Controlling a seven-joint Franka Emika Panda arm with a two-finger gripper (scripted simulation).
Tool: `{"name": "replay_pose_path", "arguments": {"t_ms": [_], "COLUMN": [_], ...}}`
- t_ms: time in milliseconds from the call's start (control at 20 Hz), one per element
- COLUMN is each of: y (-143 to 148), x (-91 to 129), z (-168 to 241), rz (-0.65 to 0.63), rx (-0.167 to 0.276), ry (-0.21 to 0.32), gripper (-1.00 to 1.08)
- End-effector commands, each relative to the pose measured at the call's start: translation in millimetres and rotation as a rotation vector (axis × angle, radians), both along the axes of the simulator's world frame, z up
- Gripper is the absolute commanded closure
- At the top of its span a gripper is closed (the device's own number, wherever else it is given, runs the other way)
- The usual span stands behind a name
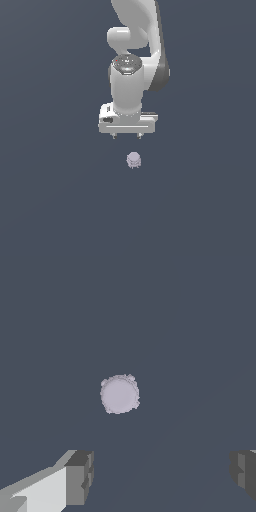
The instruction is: Pick up the object and move it to a goal position.
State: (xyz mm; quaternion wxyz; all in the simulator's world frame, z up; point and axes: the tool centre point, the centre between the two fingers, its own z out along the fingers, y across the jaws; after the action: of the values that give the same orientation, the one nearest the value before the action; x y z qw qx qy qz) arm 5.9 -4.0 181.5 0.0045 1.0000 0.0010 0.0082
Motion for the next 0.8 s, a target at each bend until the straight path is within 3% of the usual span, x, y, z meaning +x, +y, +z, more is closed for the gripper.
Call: {"name": "replay_pose_path", "arguments": {"t_ms": [0, 400, 750], "y": [0, 28, 27], "x": [0, -3, -1], "z": [0, 1, -3], "rz": [0.000, 0.007, 0.014], "rx": [0.000, 0.020, 0.019], "ry": [0.000, 0.020, 0.019], "gripper": [-0.92, -0.92, -0.92]}}
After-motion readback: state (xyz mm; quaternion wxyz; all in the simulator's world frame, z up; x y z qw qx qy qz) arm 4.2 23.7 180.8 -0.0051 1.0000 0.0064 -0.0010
